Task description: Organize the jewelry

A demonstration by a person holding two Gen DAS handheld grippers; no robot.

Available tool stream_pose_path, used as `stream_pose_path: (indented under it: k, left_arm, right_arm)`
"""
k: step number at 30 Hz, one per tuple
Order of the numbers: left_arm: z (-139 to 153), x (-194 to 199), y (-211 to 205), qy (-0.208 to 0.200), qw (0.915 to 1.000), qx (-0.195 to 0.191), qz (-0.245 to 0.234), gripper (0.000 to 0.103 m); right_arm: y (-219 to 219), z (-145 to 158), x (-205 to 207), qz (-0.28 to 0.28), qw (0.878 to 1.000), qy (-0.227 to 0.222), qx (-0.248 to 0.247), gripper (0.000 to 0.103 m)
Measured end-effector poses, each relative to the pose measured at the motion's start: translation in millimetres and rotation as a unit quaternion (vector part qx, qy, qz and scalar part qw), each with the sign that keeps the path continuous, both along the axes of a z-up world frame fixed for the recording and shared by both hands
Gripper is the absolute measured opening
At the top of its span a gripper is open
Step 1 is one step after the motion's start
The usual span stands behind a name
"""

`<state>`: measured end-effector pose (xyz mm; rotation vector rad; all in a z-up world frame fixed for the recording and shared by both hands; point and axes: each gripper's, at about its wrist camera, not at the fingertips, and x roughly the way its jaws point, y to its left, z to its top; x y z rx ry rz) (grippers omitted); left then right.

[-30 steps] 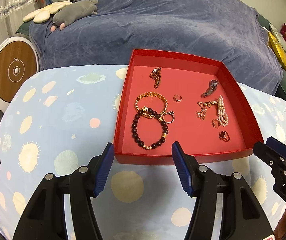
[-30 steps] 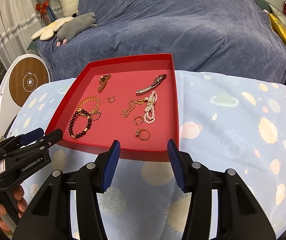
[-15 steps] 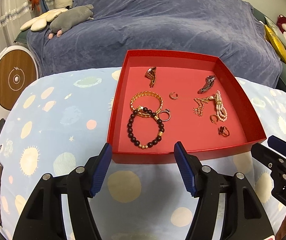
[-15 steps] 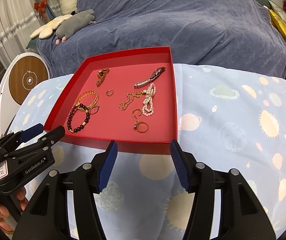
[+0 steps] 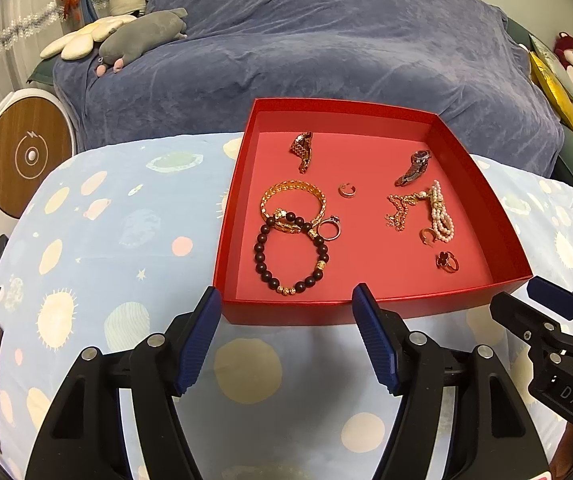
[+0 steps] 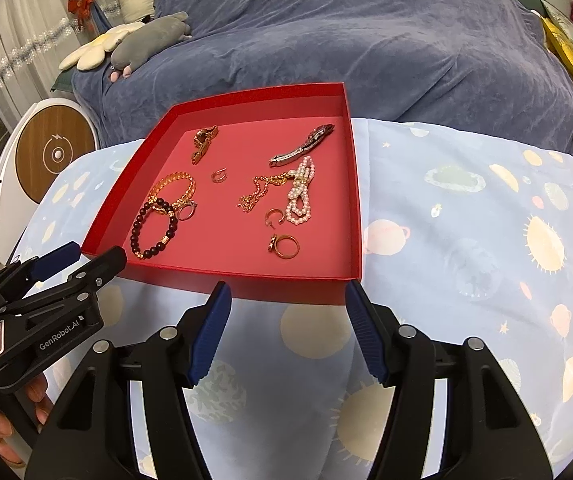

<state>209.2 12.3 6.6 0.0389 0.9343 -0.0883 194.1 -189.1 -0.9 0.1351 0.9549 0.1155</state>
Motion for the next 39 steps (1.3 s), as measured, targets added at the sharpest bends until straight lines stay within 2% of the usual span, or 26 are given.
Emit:
stream_pose_path:
  k: [3, 9, 17, 20, 23, 30, 39]
  left_arm:
    - [0.4, 0.0, 2.0, 0.009, 0.9999, -0.009, 0.006, 0.065]
    - [2.3, -4.8, -2.3, 0.005, 0.9999, 0.003, 0.009, 0.065]
    - [10.3, -14.9, -5.2, -0.001, 0.9999, -0.004, 0.010, 0.065]
    - [14.0, -19.4, -7.5, -0.004, 1.0000, -0.005, 0.006, 0.066]
    - [18.8, -23.1, -8.9, -0.013, 0.9999, -0.003, 0.007, 0.072]
    - [23.4, -27.2, -8.7, -0.018, 0.9998, -0.002, 0.010, 0.073]
    - [24.4, -31.0, -10.3, -0.023, 0.9996, 0.008, 0.011, 0.073]
  right_arm:
    - [0.8, 3.1, -2.1, 0.001, 1.000, -0.003, 0.002, 0.057]
    - [3.7, 10.5, -9.8, 0.001, 1.000, -0.011, 0.008, 0.060]
    - [5.2, 21.5, -19.2, -0.015, 0.999, -0.029, 0.004, 0.075]
    - [7.1, 23.9, -21.1, -0.018, 0.999, -0.033, -0.001, 0.076]
    - [9.5, 24.4, -23.3, -0.018, 0.999, -0.035, -0.009, 0.077]
    - [8.5, 25.9, -29.7, -0.029, 0.999, -0.034, -0.002, 0.080]
    - [11.9, 28.6, -33.1, -0.029, 0.998, -0.051, -0.026, 0.081]
